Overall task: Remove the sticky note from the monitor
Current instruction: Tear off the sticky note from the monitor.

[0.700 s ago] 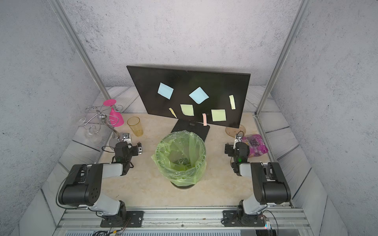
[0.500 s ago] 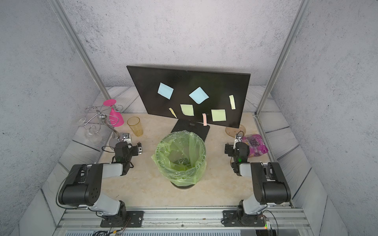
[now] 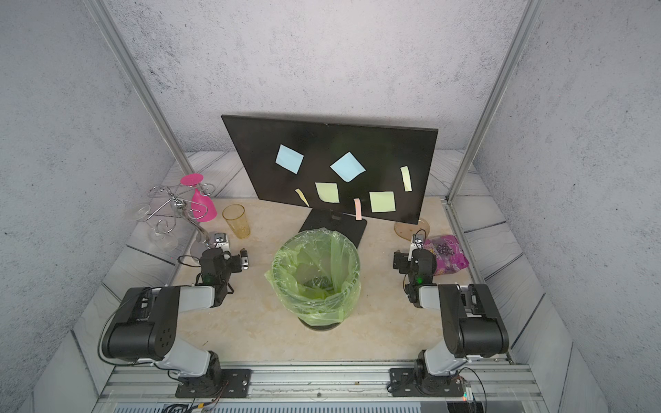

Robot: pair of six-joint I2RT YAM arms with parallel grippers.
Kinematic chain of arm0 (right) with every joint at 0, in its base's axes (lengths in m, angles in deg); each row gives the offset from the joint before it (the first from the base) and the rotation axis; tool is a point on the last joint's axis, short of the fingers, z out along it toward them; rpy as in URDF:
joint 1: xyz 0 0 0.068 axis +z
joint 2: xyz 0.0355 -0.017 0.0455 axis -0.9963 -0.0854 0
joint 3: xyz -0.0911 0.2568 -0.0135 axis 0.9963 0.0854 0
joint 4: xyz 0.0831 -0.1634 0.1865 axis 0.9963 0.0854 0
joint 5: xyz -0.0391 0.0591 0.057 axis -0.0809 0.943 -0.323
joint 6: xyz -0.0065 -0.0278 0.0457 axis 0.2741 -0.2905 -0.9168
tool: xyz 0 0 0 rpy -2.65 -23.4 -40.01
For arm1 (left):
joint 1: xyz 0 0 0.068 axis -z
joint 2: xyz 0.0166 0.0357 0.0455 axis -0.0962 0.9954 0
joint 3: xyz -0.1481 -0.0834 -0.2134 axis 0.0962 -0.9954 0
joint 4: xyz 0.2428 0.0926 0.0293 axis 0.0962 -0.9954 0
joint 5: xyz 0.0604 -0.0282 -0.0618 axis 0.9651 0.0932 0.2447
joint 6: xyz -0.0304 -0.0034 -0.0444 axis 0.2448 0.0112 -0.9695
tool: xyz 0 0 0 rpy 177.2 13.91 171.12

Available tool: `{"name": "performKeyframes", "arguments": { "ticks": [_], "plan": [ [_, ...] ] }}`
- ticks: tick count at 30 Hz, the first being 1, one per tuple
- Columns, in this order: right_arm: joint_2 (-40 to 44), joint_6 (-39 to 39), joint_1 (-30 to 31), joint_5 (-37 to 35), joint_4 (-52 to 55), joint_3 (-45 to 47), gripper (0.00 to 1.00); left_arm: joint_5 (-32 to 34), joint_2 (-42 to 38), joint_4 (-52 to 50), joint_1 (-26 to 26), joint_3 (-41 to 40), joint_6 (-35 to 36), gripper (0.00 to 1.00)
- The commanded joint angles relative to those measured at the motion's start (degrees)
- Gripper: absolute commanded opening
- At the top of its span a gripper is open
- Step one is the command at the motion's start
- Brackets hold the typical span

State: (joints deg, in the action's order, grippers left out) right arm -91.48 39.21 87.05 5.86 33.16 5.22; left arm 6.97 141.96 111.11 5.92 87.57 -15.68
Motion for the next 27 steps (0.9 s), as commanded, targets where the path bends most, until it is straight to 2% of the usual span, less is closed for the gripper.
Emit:
{"name": "performKeyframes", "arguments": {
  "ticks": [1, 6, 9, 14, 20, 27],
  "plan": [
    [1.7, -0.3, -0.1, -0.8, 1.0, -0.9, 0.99, 1.4, -4.0, -0.1, 0.7, -0.7, 0.3, 1.0],
    [9.2, -0.9, -0.1, -0.9, 14.3, -4.7, 0.99, 7.1, -14.1, -22.1, 2.0, 7.0, -3.3, 1.0],
    [15.4, -3.7, -0.1, -0.1, 19.4, -5.0, 0.99, 6.4, -19.0, -29.5, 2.7, 9.8, -7.4, 1.0],
    [25.2, -8.8, -0.1, 8.5, 27.9, -5.9, 0.99, 4.4, -27.2, -42.9, 4.1, 14.7, -14.0, 1.0],
    [31.8, -11.8, -0.1, 15.4, 45.8, -16.7, 0.99, -8.1, -34.2, -55.4, 5.3, 21.8, -21.0, 1.0],
    [34.7, -15.4, -0.1, 20.0, 58.4, -30.0, 0.99, -27.2, -33.3, -62.9, 5.7, 32.1, -24.8, 1.0]
  ]
}}
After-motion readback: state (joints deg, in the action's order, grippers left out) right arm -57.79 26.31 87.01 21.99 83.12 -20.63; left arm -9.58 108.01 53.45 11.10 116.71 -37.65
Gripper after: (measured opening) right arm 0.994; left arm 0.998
